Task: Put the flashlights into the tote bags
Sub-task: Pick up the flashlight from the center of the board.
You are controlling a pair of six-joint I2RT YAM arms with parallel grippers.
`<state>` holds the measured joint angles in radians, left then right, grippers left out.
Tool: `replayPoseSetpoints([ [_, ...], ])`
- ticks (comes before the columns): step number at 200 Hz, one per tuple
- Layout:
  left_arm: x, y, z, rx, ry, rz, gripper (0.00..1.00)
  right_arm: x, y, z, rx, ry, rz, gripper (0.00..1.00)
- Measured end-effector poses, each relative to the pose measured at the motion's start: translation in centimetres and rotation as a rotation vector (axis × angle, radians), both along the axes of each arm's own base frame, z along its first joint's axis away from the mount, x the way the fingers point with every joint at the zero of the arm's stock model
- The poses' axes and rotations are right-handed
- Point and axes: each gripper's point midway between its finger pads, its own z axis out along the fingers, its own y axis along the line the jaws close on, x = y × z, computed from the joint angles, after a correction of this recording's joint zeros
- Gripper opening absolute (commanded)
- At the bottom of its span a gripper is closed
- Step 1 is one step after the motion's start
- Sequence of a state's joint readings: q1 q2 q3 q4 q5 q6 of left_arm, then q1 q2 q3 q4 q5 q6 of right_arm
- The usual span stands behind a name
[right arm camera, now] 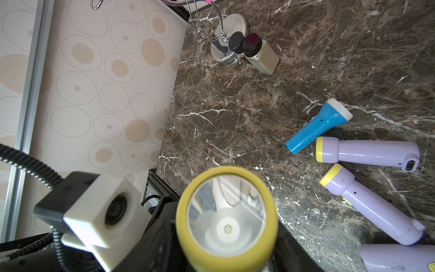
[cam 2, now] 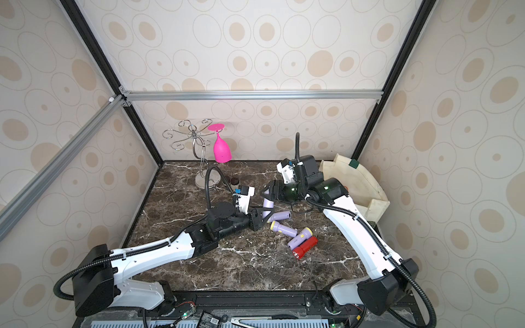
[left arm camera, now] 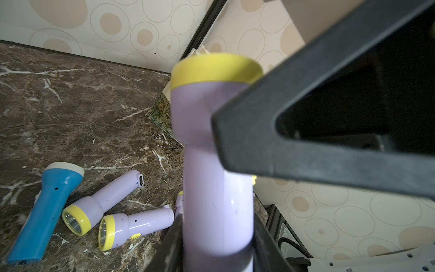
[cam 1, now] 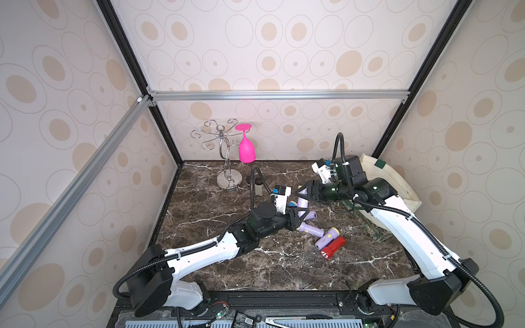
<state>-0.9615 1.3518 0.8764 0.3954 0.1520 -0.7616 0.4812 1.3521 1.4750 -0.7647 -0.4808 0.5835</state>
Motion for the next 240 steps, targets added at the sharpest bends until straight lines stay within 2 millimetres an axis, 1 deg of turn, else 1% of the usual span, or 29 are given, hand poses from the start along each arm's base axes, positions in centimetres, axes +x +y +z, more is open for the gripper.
replayPoseSetpoints([
  [13,-0.2,-0.1,0.0,0.0,0.0,-0.006,0.0,0.1,0.0,-0.1,0.0,-0.002,0.0,0.64],
  [29,-0.4,-0.3,0.0,0.0,0.001,-0.016,0.0,0.2,0.0,-0.2,-0.003,-0.006,-0.001,0.67],
  [44,-0.6,-0.4,0.0,0.0,0.002,-0.02,0.0,0.3,0.0,-0.2,-0.005,-0.015,-0.002,0.66],
  [57,-0.6,-0.4,0.0,-0.001,0.002,-0.022,0.0,0.4,0.0,-0.2,-0.01,-0.021,-0.002,0.6],
  [70,-0.6,-0.4,0.0,-0.001,0.001,-0.023,0.0,0.5,-0.1,-0.3,-0.018,-0.029,-0.004,0.52],
  [101,-0.6,-0.4,0.2,-0.005,-0.002,-0.022,0.0,0.7,-0.4,-0.4,-0.035,-0.044,-0.012,0.3],
  [123,-0.6,-0.4,0.2,-0.005,-0.002,-0.02,0.0,0.7,-0.4,-0.4,-0.037,-0.045,-0.012,0.2],
  [128,-0.6,-0.4,0.2,-0.004,-0.002,-0.02,0.06,0.7,-0.4,-0.4,-0.038,-0.046,-0.011,0.17],
  [133,-0.6,-0.4,0.2,-0.005,-0.002,-0.02,0.15,0.7,-0.4,-0.4,-0.039,-0.047,-0.01,0.15],
  [139,-0.5,-0.4,0.2,-0.004,-0.002,-0.017,0.27,0.7,-0.4,-0.4,-0.04,-0.05,-0.007,0.12],
  [148,-0.5,-0.3,0.2,-0.003,-0.003,-0.012,0.48,0.7,-0.4,-0.4,-0.043,-0.056,-0.003,0.08],
  [155,-0.4,-0.3,0.2,-0.001,-0.004,-0.008,0.61,0.7,-0.4,-0.4,-0.049,-0.062,0.003,0.06],
  [163,-0.3,-0.2,0.1,0.002,-0.006,-0.003,0.71,0.7,-0.6,-0.4,-0.064,-0.073,0.006,0.03],
  [172,-0.2,-0.1,0.1,0.006,-0.009,0.005,0.79,0.8,-0.9,-0.3,-0.083,-0.086,0.008,0.0],
  [190,-0.1,0.2,0.3,0.01,-0.014,0.02,0.91,1.2,-1.9,0.4,-0.117,-0.123,-0.001,0.0],
  [205,-0.1,0.5,0.8,0.003,-0.023,0.032,0.96,2.0,-3.2,1.3,-0.135,-0.152,-0.032,0.0],
  [235,0.1,1.4,1.7,-0.001,-0.038,0.073,1.0,4.1,-7.7,2.6,-0.199,-0.193,-0.158,0.0],
  [240,0.2,1.6,1.7,0.0,-0.04,0.087,1.0,4.5,-8.7,2.8,-0.211,-0.195,-0.189,0.0],
])
